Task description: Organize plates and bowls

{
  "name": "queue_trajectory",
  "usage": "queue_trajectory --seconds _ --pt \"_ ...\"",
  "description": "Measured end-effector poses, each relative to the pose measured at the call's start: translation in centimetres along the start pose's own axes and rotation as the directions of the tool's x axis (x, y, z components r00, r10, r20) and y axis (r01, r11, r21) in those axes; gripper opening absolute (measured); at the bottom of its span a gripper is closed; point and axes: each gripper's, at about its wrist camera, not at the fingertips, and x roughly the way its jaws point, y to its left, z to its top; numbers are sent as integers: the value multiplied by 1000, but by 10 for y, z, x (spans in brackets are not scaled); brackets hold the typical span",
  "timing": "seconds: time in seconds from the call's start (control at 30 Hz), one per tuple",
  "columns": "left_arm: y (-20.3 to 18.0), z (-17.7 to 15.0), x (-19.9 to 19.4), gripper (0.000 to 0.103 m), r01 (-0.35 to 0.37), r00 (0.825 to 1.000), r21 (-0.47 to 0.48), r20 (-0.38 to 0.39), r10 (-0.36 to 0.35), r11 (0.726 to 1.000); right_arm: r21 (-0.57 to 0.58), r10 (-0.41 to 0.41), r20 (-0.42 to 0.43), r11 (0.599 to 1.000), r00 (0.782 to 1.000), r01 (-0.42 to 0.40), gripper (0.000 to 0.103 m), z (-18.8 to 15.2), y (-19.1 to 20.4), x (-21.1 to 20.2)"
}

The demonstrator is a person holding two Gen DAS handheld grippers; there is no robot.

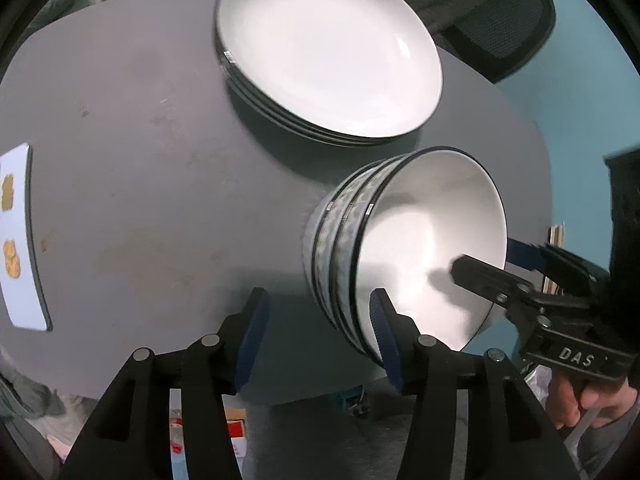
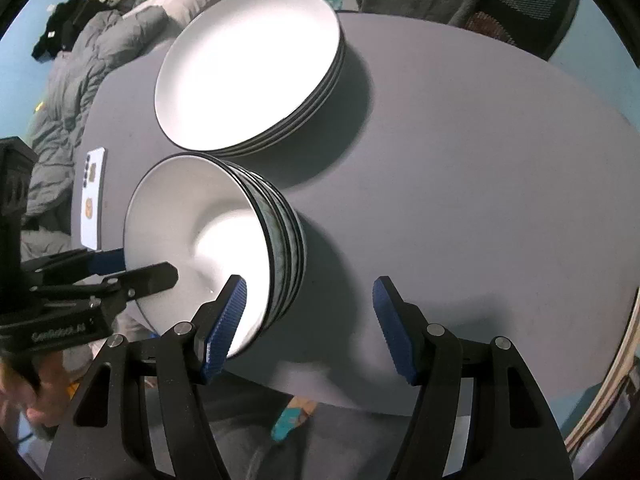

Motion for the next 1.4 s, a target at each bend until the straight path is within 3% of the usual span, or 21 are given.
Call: queue_trajectory --seconds 0.17,0.33,0.5,0.57,0.63,0.7,1.1,1.4 --pt "-12 6 12 52 -13 1000 24 -16 13 1000 42 32 -23 999 999 -31 65 13 -1 17" --pt "-14 12 18 52 -15 1000 -18 -22 15 1000 71 103 -67 993 992 -98 65 20 -3 25" --pt "-17 15 20 50 7 1000 -36 -11 -7 999 39 85 -81 996 993 -82 38 24 0 26" --pt "-18 14 21 33 9 1000 -34 -11 -10 999 27 84 -84 996 993 -82 32 24 2 26" --pt "-18 17 22 28 -8 1000 -46 -19 7 999 13 83 -89 997 993 -82 30 24 3 27" --pt "-14 22 25 25 -4 1000 -58 -28 3 998 4 66 -92 998 994 -66 22 24 2 28" --pt "-10 12 17 23 -54 998 -39 26 55 998 -43 48 -72 998 996 -51 19 21 3 29" --pt "7 16 15 22 -4 1000 -88 -10 4 996 53 113 -114 993 987 -107 19 25 -9 33"
